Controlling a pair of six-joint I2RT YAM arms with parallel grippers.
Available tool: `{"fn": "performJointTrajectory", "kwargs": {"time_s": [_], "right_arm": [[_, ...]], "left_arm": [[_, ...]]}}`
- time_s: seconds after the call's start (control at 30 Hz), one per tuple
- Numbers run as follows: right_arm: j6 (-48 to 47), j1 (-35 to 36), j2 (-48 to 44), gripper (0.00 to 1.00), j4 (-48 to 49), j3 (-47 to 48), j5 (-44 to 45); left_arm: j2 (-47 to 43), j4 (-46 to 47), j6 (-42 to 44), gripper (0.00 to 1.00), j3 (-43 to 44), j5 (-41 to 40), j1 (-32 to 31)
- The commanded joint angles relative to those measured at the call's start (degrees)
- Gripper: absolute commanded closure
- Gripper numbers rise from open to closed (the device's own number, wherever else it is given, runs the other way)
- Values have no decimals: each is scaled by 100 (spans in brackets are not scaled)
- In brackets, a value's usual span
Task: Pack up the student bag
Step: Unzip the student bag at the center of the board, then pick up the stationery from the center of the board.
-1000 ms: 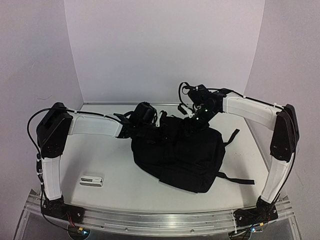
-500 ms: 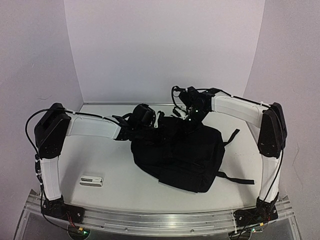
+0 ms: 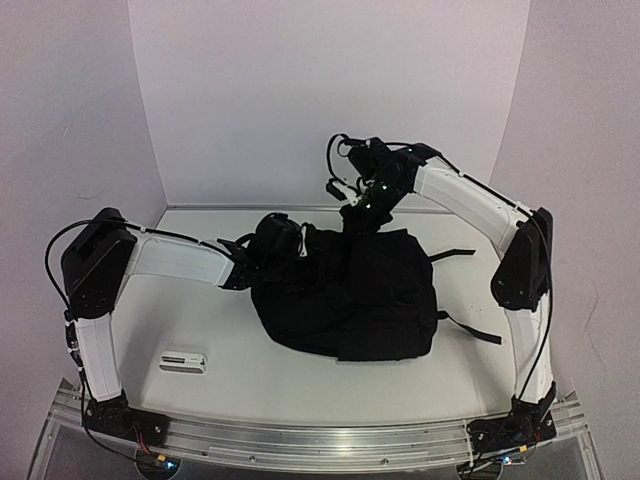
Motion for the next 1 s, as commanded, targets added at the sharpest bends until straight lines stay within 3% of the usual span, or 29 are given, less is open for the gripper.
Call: {"fn": "performJointTrajectory", "kwargs": {"time_s": [0.0, 0.1, 0.3, 0.4, 0.5, 0.63, 0.77, 0.8, 0.97], "right_arm": [[123, 9, -671, 100, 610, -173, -1549], [90, 7, -1090, 100, 613, -432, -2017], [-319, -306, -1201, 100, 617, -329, -1048], [-262, -424, -902, 100, 599, -214, -1147], [-125, -419, -684, 99, 558, -282, -1589], [-109, -420, -704, 86, 549, -428, -1735], [-142, -423, -947, 72, 558, -632, -1716], [-160, -423, -1017, 62, 566, -691, -1717], [-181, -421, -1283, 32, 598, -934, -1849]], "left_arm": [[169, -240, -452, 100, -98, -23, -87], [341, -278, -727, 100, 6, -147, -32], [390, -430, -1020, 98, -40, -392, 19], [363, -495, -984, 92, -25, -452, 16], [304, -530, -726, 77, 48, -392, 10], [-199, -724, -93, 50, -23, -354, 4], [-965, -1804, 454, 23, -269, -759, 18], [-1196, -2086, 526, 16, -348, -830, 20], [-2169, -3268, 93, 2, -1084, -1431, 96]]}}
